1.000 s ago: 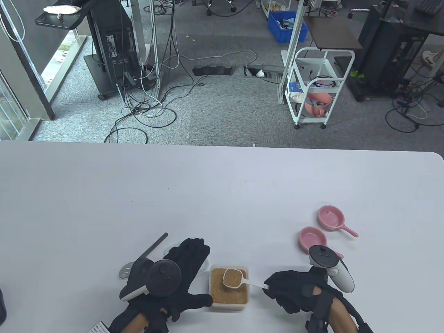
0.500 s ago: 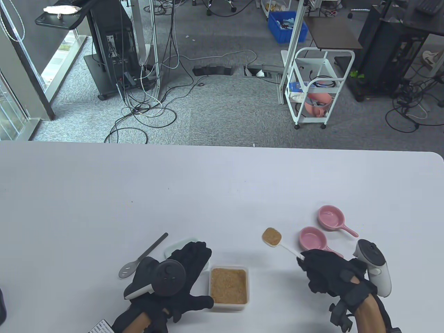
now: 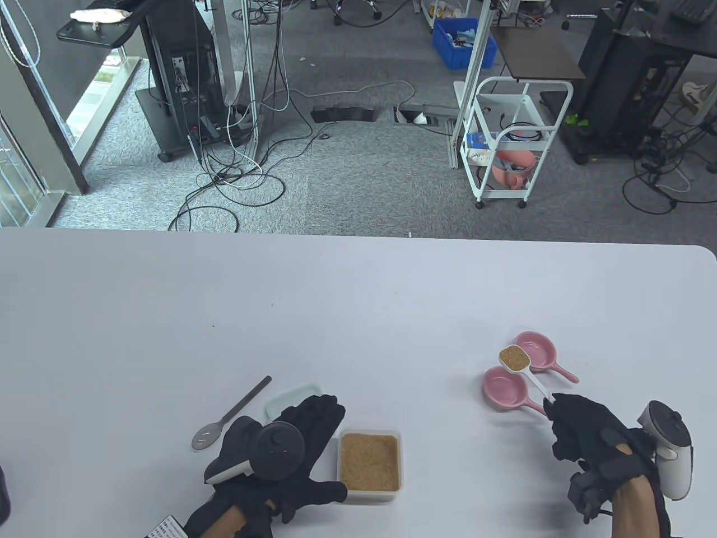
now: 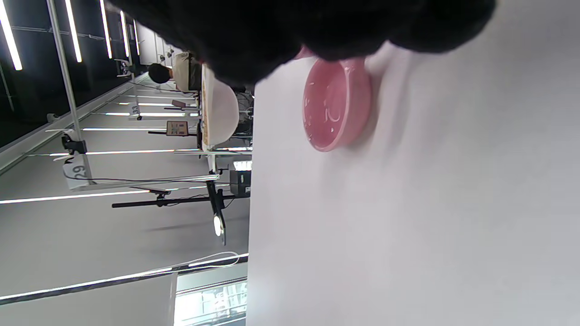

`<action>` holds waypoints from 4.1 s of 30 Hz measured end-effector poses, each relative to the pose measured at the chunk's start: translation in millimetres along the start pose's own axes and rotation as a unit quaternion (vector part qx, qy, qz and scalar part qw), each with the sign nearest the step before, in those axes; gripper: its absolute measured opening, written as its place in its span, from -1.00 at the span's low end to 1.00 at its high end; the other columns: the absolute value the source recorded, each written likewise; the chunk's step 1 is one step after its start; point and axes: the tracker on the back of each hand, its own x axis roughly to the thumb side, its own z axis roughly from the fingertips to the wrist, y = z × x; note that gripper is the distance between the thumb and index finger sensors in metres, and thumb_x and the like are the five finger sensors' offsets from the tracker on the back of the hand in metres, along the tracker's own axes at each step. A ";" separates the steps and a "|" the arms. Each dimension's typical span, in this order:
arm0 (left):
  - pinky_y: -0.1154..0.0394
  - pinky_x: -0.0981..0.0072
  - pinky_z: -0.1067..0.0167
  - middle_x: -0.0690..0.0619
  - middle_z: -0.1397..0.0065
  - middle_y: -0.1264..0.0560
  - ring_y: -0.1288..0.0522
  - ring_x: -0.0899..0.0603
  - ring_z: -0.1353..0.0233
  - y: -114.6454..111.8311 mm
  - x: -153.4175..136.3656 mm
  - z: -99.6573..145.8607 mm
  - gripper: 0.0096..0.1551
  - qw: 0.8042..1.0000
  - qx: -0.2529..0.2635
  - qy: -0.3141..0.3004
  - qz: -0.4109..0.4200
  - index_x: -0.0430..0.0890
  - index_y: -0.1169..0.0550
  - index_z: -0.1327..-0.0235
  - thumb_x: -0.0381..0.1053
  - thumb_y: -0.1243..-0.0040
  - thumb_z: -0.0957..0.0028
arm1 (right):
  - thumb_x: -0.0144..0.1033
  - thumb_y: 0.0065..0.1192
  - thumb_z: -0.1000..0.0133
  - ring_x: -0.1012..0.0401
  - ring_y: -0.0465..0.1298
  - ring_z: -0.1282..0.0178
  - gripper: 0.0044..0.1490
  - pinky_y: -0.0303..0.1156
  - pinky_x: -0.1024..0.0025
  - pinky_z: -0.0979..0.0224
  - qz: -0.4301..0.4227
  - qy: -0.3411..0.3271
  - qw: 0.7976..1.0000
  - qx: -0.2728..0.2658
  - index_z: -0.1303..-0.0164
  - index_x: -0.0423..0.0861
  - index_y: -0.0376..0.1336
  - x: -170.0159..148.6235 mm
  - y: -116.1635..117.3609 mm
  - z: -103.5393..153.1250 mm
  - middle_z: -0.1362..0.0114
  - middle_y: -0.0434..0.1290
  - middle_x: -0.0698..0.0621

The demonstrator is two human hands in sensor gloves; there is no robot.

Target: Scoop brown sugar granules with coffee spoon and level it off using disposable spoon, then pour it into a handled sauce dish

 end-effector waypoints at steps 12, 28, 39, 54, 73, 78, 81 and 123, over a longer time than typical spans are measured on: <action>0.00 -0.10 -0.66 0.09 -0.79 0.11 -0.01 -0.24 -0.82 -0.2 -0.5 0.0 0.38 1.000 -0.007 0.005 -0.006 0.16 0.14 -0.67 0.72 -0.12 0.28 | -0.13 0.26 -0.16 0.15 0.56 0.50 -0.46 0.46 -0.05 -0.08 0.098 0.044 0.993 -0.054 -0.20 -0.20 0.43 -2.4 -8.4 -0.1 0.29 0.60 0.10; -0.01 -0.11 -0.66 0.09 -0.79 0.10 -0.01 -0.25 -0.82 -0.9 -1.5 -0.8 0.37 1.000 -0.015 0.011 -0.009 0.17 0.13 -0.67 0.71 -0.12 0.27 | -0.15 0.33 -0.13 0.12 0.56 0.47 -0.46 0.44 -0.07 -0.12 0.241 0.037 0.964 -0.104 -0.21 -0.20 0.43 15.5 7.6 2.2 0.28 0.61 0.07; -0.01 -0.11 -0.66 0.08 -0.79 0.10 -0.01 -0.25 -0.82 -2.1 -2.1 -1.5 0.37 1.000 -0.022 0.012 -0.012 0.17 0.13 -0.68 0.72 -0.11 0.27 | -0.16 0.36 -0.12 0.10 0.56 0.42 -0.46 0.41 -0.10 -0.17 0.303 0.018 0.944 -0.128 -0.21 -0.18 0.43 25.2 15.8 4.6 0.24 0.61 0.05; -0.01 -0.12 -0.66 0.08 -0.79 0.10 -0.01 -0.25 -0.82 -2.7 -2.0 -1.8 0.37 0.999 -0.027 0.013 -0.013 0.17 0.13 -0.68 0.72 -0.11 0.27 | -0.19 0.40 -0.09 0.05 0.56 0.35 -0.47 0.37 -0.14 -0.23 0.396 -0.015 0.902 -0.169 -0.22 -0.15 0.44 41.4 30.5 11.7 0.19 0.61 0.01; -0.01 -0.13 -0.65 0.08 -0.80 0.08 -0.02 -0.25 -0.82 -3.9 -1.4 -2.4 0.39 0.999 -0.034 0.012 -0.021 0.15 0.12 -0.68 0.73 -0.11 0.28 | -0.20 0.44 -0.07 0.02 0.56 0.28 -0.48 0.34 -0.16 -0.29 0.515 -0.053 0.828 -0.216 -0.22 -0.08 0.45 57.4 51.1 18.9 0.15 0.62 -0.02; -0.01 -0.14 -0.65 0.08 -0.80 0.08 -0.02 -0.26 -0.82 -4.0 -1.5 -2.5 0.39 0.999 -0.035 0.013 -0.023 0.15 0.12 -0.68 0.74 -0.11 0.28 | -0.20 0.44 -0.07 0.01 0.56 0.26 -0.49 0.32 -0.16 -0.31 0.550 -0.064 0.802 -0.225 -0.22 -0.06 0.45 61.4 58.7 21.2 0.13 0.61 -0.02; -0.01 -0.14 -0.65 0.08 -0.80 0.09 -0.02 -0.26 -0.82 -4.1 -1.5 -2.5 0.39 0.999 -0.034 0.013 -0.025 0.14 0.12 -0.68 0.74 -0.11 0.28 | -0.21 0.45 -0.06 0.01 0.56 0.25 -0.49 0.32 -0.16 -0.32 0.569 -0.071 0.785 -0.233 -0.22 -0.05 0.45 63.6 63.1 22.8 0.12 0.61 -0.02; 0.01 -0.22 -0.67 0.06 -0.78 -0.02 -0.11 -0.23 -0.80 -27.0 -1.5 -22.7 0.41 0.998 -0.059 0.025 0.003 0.08 0.00 -0.70 0.67 -0.25 0.32 | -0.19 0.42 -0.05 0.04 0.56 0.38 -0.50 0.38 -0.13 -0.23 0.508 -0.383 0.770 0.048 -0.16 -0.08 0.53 66.2 192.1 55.2 0.26 0.64 0.00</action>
